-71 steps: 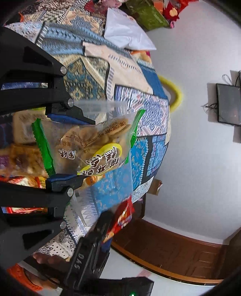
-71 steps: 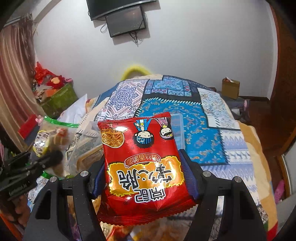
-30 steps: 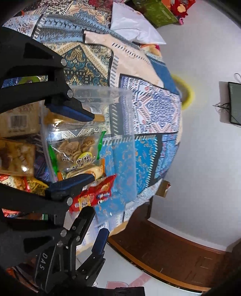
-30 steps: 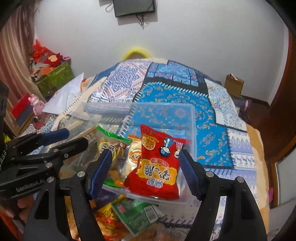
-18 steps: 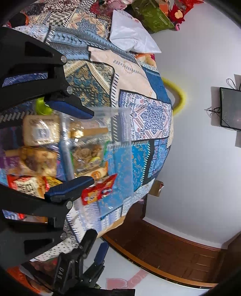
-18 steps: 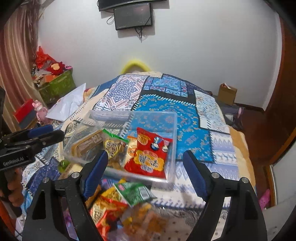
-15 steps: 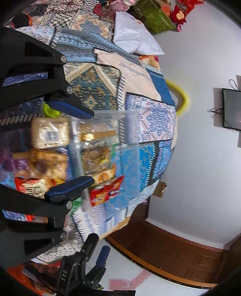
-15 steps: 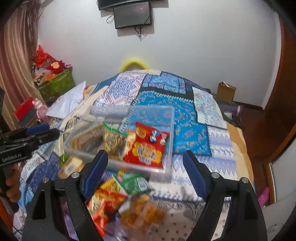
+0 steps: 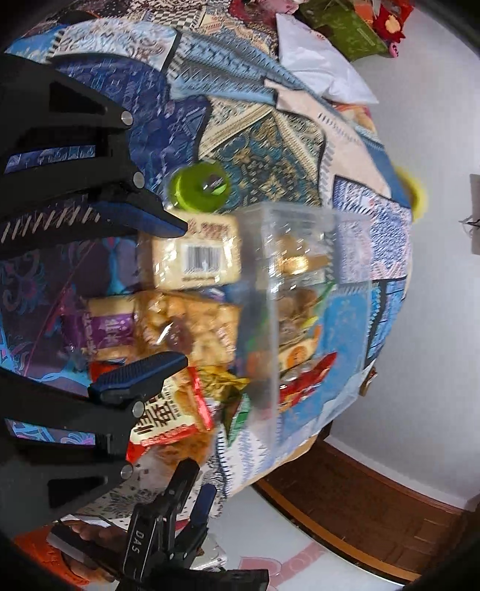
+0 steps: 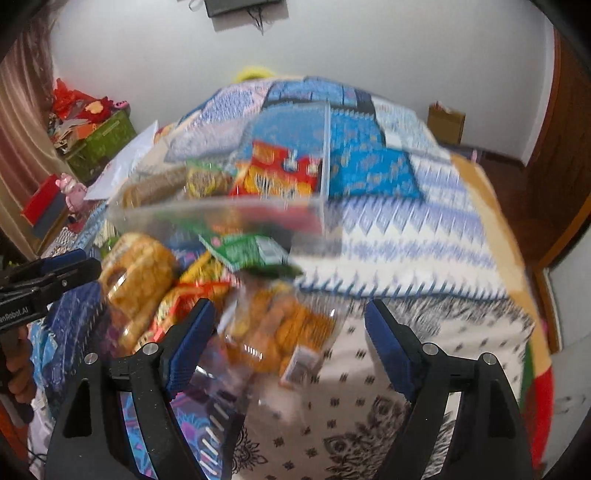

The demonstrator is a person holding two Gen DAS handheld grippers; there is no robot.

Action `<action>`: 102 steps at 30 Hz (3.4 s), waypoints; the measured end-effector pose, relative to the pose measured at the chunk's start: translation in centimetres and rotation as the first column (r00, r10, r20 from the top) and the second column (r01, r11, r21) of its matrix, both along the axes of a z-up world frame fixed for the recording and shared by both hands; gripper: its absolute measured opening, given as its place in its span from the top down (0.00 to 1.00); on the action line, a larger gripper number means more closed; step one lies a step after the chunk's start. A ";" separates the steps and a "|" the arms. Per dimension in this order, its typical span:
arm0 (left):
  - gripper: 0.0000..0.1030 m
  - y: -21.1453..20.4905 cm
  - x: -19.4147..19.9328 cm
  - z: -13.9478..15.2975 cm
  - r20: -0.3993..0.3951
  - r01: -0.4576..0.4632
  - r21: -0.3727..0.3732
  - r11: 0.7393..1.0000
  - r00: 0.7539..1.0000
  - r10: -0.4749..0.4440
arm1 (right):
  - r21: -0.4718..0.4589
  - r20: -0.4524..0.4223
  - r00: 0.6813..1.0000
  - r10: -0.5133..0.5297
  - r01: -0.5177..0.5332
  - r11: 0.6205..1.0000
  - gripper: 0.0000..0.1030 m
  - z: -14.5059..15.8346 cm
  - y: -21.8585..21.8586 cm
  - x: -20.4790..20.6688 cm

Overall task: Organize snacks
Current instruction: 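Grasp the puffed snack bag with the left tool while the right tool grasps the clear cookie pack, then drop the puffed snack bag in the box with the left tool while the right drops the cookie pack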

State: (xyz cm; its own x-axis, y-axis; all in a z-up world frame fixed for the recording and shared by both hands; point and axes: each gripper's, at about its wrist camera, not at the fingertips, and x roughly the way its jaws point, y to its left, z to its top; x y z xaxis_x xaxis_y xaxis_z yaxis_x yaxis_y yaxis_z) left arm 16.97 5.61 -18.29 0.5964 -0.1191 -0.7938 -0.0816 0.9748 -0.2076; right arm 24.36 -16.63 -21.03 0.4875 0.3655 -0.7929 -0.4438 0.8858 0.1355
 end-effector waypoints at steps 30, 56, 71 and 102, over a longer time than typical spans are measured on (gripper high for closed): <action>0.57 -3.4 3.2 -2.3 -0.005 0.056 0.033 0.998 0.998 -0.056 | 0.051 0.002 1.000 -0.005 0.005 0.999 0.47 -1.4 -0.7 -0.9; 0.57 -1.6 2.6 7.1 0.240 -0.001 0.020 1.000 0.971 -0.004 | 0.133 0.225 0.974 -0.020 -0.011 0.991 0.47 6.8 0.1 0.5; 0.57 0.2 8.5 5.1 0.210 -0.047 0.026 0.999 0.977 0.040 | 0.105 0.208 0.977 0.047 -0.070 0.992 0.47 5.4 6.6 6.1; 0.47 1.1 7.6 6.0 0.214 -0.057 0.068 0.996 0.976 0.041 | 0.047 0.147 0.984 0.096 -0.104 0.993 0.39 5.6 7.0 6.4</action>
State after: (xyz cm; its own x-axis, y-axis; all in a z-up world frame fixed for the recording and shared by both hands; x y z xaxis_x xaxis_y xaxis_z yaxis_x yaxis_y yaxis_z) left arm 24.55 6.68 -12.29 0.7559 -0.0314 -0.6540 -0.0916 0.9839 -0.1532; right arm 30.73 -9.63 -15.43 0.5543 0.4589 -0.6944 -0.5482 0.8290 0.1102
